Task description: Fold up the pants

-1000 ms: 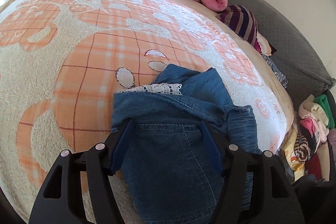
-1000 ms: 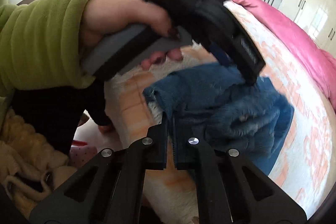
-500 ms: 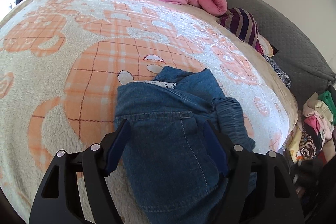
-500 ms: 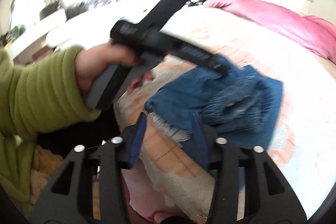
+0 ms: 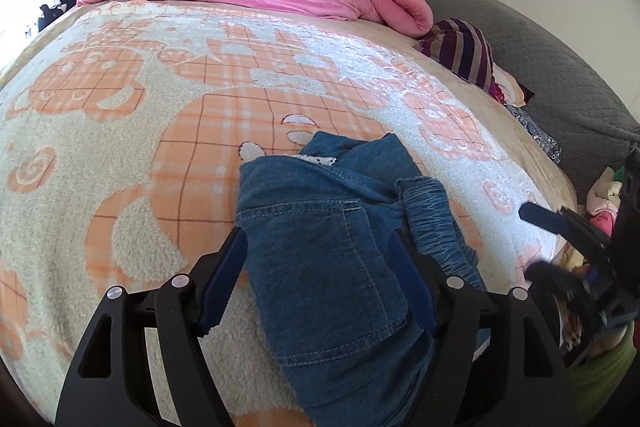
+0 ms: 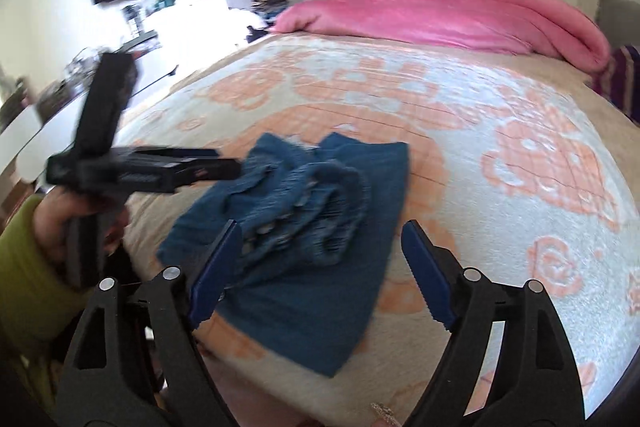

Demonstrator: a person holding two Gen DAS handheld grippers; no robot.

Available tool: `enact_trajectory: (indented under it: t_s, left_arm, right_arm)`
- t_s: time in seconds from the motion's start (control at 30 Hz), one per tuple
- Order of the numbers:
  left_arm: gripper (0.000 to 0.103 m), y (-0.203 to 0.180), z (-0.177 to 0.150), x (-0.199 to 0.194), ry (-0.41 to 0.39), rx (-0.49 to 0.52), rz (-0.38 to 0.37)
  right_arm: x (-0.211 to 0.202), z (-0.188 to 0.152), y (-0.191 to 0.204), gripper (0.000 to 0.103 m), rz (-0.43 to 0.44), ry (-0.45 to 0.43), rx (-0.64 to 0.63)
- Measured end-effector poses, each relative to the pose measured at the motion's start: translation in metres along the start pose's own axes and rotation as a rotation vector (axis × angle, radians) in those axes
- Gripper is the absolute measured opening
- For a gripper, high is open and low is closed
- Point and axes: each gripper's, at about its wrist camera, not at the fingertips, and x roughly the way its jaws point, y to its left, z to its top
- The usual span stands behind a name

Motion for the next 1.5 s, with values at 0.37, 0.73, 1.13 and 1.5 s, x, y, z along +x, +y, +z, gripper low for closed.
enact_trajectory:
  t_s: [0.37,0.73,1.13,1.5]
  left_arm:
    - [0.089,0.009,-0.015,0.016,0.050,-0.029,0.021]
    - [0.091,0.012,-0.021,0.030,0.055,-0.052,0.022]
    - [0.037,-0.009,-0.021,0.024,0.002,-0.039,-0.006]
    - [0.037,-0.002,0.025,0.015,-0.103,-0.005,0.050]
  right_arm:
    - [0.056,-0.013,-0.033,0.075,0.057,0.150,0.210]
    - [0.079,-0.022,-0.030,0.082,0.132,0.193,0.225]
    - [0.075,-0.014,-0.004,0.025,0.176,0.104,0.127]
    - [0.078,0.042,0.011,0.024,0.165,-0.027,0.020]
